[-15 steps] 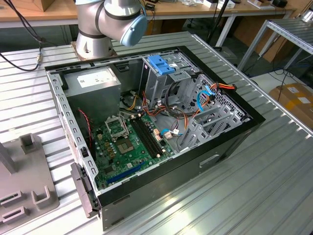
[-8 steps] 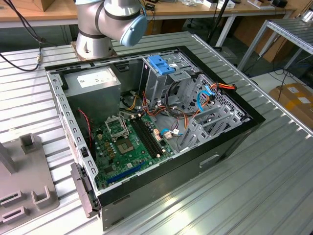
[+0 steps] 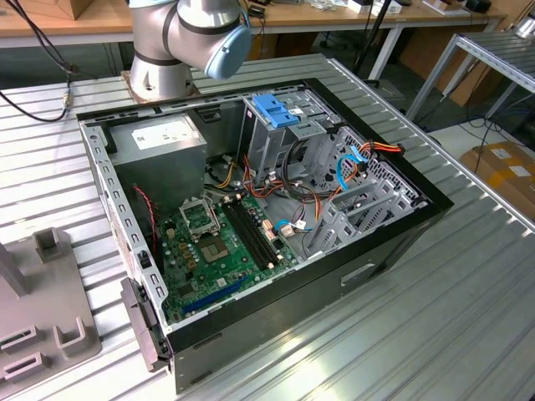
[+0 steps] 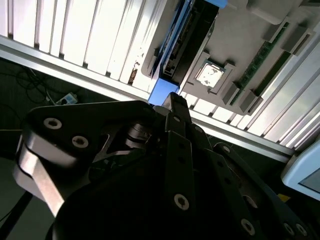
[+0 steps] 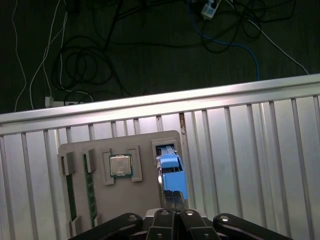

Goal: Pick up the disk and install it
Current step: 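Pick up the disk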

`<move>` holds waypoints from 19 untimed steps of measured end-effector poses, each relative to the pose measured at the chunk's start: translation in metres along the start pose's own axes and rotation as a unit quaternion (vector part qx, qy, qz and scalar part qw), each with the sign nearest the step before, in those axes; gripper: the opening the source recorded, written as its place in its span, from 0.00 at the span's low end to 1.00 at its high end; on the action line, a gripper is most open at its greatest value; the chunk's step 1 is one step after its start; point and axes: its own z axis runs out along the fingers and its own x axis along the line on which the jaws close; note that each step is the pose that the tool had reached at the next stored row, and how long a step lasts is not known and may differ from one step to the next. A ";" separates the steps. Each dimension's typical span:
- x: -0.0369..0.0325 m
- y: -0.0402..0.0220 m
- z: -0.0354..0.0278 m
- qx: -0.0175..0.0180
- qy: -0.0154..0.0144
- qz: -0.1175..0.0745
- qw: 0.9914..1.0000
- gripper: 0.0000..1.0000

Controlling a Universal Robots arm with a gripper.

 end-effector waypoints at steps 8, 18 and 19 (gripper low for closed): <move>0.0000 0.0000 0.0000 0.000 0.000 0.000 1.000 0.11; 0.0000 0.0000 0.0000 0.000 0.000 0.000 1.000 0.42; 0.0000 0.0000 0.0000 0.000 0.000 0.000 1.000 0.42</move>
